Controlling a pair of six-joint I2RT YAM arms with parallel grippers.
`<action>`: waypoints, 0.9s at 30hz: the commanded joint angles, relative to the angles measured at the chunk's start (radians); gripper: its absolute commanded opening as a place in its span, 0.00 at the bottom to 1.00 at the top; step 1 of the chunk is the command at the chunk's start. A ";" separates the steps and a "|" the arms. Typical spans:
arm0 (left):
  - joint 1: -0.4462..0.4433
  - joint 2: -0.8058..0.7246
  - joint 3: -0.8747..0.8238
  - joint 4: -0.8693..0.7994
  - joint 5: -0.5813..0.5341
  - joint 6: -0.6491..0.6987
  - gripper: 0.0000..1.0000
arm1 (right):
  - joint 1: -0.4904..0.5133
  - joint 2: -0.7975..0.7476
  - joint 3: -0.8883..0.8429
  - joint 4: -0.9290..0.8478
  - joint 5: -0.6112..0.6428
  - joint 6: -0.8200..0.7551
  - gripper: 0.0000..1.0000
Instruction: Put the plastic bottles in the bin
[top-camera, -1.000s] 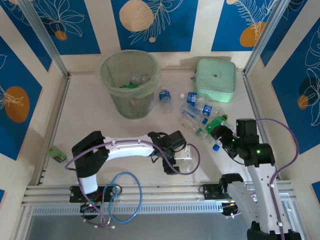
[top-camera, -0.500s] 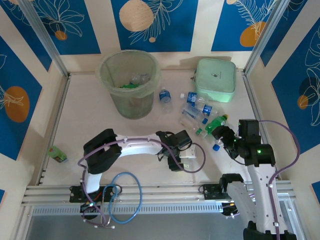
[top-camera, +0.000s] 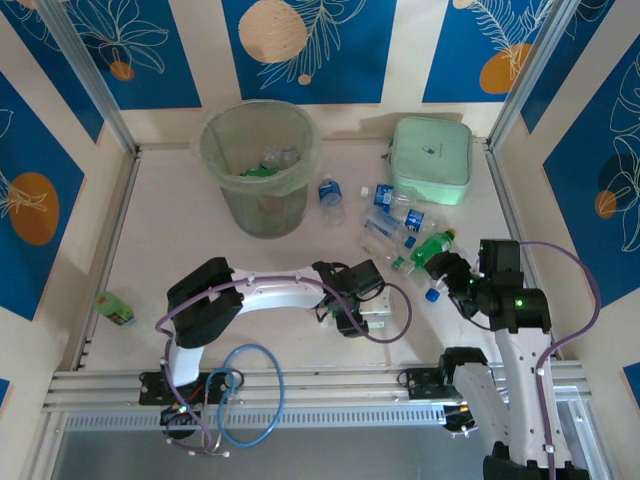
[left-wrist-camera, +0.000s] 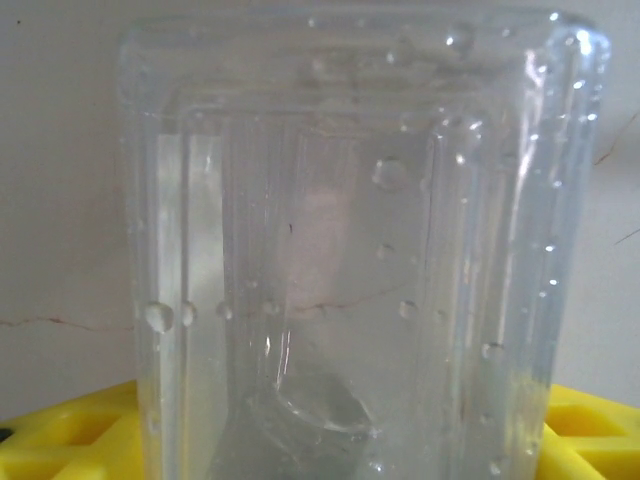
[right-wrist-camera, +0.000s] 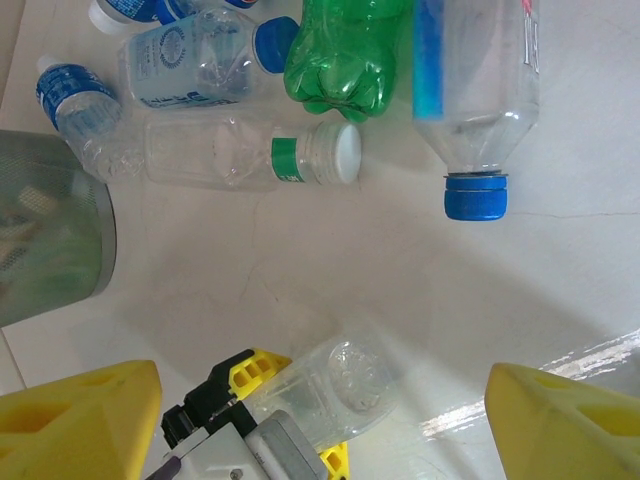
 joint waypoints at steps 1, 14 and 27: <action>-0.002 -0.044 0.027 -0.043 -0.007 -0.024 0.65 | -0.008 -0.008 0.029 -0.016 -0.031 -0.023 0.85; 0.046 -0.263 0.091 -0.076 -0.053 -0.075 0.65 | -0.024 -0.049 0.039 -0.006 -0.045 -0.037 0.84; 0.340 -0.346 0.558 -0.222 -0.159 -0.181 0.68 | -0.024 -0.060 0.000 0.023 -0.077 -0.032 0.84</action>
